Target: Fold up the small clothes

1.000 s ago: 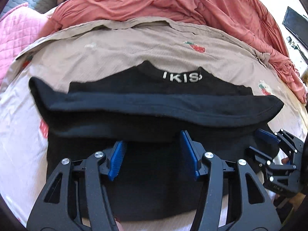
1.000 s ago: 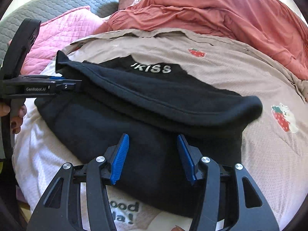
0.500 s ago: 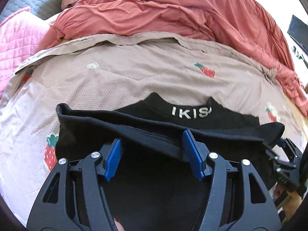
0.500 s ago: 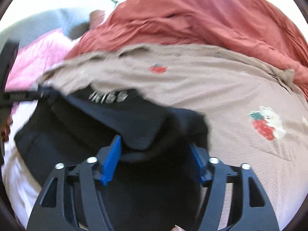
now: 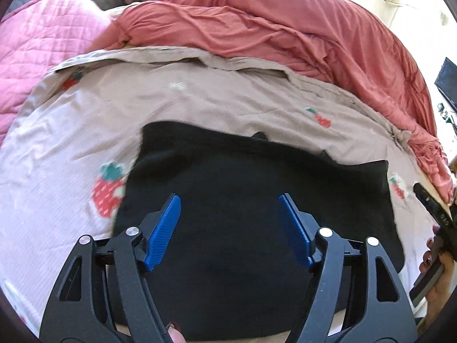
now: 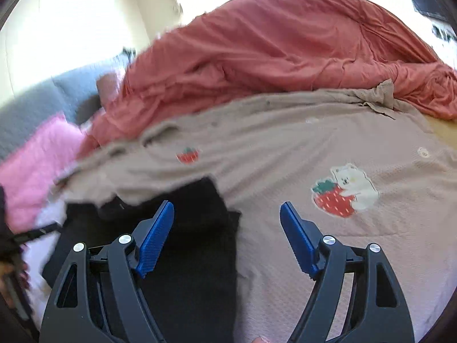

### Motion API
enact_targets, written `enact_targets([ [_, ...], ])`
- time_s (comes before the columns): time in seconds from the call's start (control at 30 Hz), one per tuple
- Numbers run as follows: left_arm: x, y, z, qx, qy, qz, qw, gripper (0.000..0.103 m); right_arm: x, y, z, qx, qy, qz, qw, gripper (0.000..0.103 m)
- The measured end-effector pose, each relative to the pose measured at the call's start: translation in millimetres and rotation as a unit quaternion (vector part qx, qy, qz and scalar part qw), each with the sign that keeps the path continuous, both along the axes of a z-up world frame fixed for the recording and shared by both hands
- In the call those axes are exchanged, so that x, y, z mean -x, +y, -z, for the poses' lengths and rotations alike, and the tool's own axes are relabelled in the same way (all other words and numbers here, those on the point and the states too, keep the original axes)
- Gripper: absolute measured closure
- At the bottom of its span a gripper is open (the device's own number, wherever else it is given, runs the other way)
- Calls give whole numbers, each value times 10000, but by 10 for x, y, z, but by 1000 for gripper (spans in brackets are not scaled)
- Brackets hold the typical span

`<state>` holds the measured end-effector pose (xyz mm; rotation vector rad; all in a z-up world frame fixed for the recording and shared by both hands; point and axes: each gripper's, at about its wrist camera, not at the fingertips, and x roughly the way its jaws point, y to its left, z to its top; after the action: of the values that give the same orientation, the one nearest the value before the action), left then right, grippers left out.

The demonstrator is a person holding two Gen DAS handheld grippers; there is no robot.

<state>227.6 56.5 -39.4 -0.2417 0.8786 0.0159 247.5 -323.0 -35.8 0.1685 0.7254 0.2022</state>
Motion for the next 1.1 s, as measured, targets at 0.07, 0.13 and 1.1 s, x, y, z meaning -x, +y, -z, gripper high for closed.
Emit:
enact_targets([
  [0.07,58,108,33,20,40,-131,9999,38,-53,81,155,240,272,-39,9993,27],
  [0.13,99,248,75,35,104,-312,9995,36,-84,110,297,320,525,-28,9981,27],
  [1.1,-547,418,-22,-483,-67,-382,9981,98,-96,57,292,-538,527,-446,9962,96],
])
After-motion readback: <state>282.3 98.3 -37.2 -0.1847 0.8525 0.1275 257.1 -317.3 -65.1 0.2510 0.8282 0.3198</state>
